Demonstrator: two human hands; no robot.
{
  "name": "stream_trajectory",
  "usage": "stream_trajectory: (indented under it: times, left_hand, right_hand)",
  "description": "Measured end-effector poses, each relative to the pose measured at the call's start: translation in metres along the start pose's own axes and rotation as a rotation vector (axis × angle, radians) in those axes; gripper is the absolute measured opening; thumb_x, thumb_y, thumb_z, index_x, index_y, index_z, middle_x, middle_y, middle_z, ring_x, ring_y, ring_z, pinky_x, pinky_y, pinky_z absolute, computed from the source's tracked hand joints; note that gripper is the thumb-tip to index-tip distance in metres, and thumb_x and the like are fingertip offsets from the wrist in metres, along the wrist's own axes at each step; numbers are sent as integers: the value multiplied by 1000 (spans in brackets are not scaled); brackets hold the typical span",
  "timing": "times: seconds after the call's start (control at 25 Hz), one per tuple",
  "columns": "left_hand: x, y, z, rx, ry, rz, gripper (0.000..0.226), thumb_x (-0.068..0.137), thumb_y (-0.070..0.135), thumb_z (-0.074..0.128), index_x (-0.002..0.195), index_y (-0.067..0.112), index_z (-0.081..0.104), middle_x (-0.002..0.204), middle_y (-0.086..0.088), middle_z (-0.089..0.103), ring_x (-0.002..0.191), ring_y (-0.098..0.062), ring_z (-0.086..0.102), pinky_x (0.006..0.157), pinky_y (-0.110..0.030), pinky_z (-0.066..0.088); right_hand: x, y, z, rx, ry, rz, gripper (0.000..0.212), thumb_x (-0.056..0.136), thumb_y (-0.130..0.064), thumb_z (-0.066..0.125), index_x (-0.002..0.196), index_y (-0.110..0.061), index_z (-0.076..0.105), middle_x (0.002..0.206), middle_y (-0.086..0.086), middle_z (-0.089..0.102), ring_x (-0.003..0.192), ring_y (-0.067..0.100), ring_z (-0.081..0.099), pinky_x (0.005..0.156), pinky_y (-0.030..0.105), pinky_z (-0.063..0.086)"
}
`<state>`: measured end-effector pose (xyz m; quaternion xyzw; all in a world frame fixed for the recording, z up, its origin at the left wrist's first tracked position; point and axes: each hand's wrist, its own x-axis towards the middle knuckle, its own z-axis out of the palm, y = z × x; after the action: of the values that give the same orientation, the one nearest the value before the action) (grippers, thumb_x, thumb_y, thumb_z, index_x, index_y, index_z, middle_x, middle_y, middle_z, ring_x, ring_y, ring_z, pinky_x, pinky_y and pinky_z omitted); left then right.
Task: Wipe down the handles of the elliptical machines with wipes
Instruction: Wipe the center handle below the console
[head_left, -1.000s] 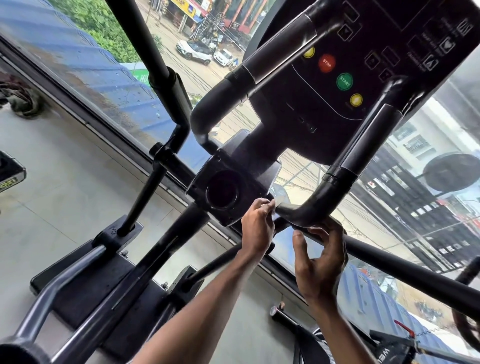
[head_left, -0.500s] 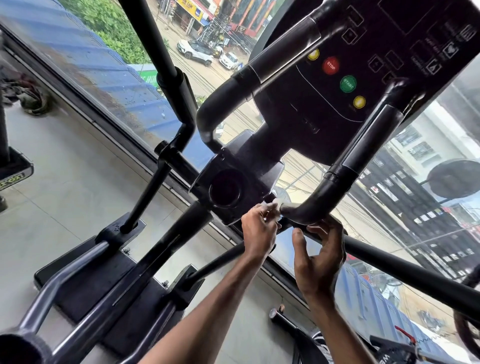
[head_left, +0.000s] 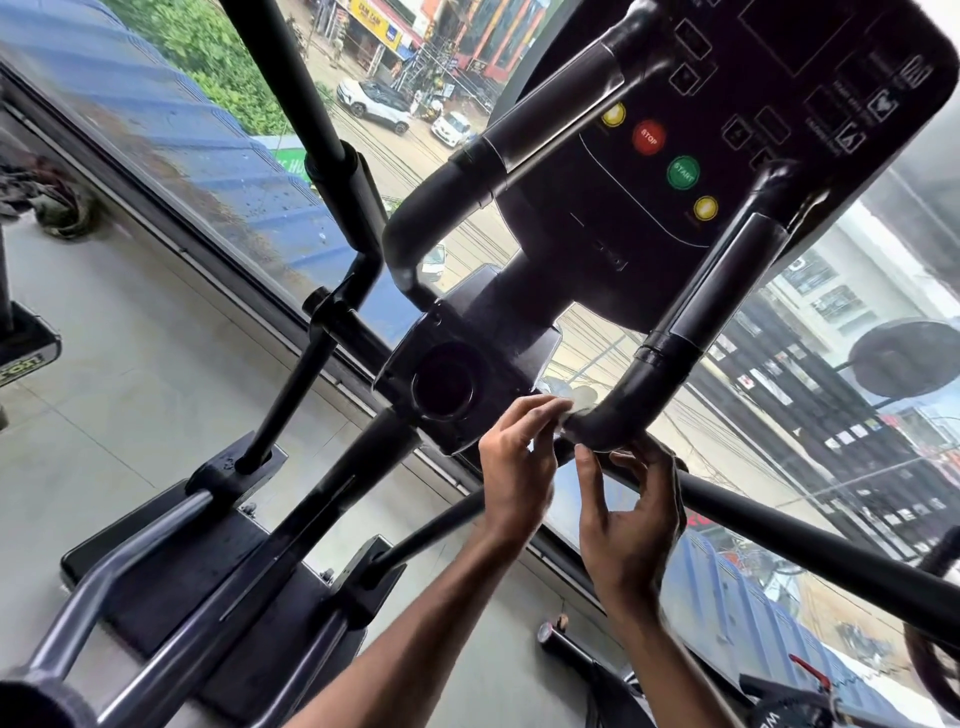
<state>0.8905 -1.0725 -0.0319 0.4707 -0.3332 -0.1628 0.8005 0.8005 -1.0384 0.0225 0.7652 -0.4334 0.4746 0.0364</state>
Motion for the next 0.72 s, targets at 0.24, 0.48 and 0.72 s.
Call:
stream_trajectory:
  times: [0.24, 0.48, 0.72]
  left_hand:
    - [-3, -36, 9, 103, -79, -94, 20, 92, -4, 70, 109, 4, 79, 104, -2, 77, 87, -2, 69, 80, -23, 61]
    - [-2, -46, 21, 111, -80, -263, 20, 91, -5, 71, 106, 3, 79, 98, 8, 73, 82, 5, 66, 80, -28, 62]
    - [0, -33, 15, 113, -87, -225, 27, 88, -9, 71, 110, 5, 79, 100, 6, 75, 83, -3, 69, 81, -26, 61]
  right_hand:
    - [0, 0, 1, -16, -1, 7, 35, 93, -28, 74, 119, -7, 65, 107, 2, 71, 95, 24, 70, 87, 48, 56]
    - [3, -3, -3, 1, -2, -3, 31, 91, -28, 74, 117, -13, 66, 105, -5, 69, 95, 20, 68, 87, 43, 55]
    - [2, -4, 1, 26, 16, -11, 29, 92, -24, 74, 118, -18, 62, 105, -4, 67, 94, 18, 67, 89, 34, 53]
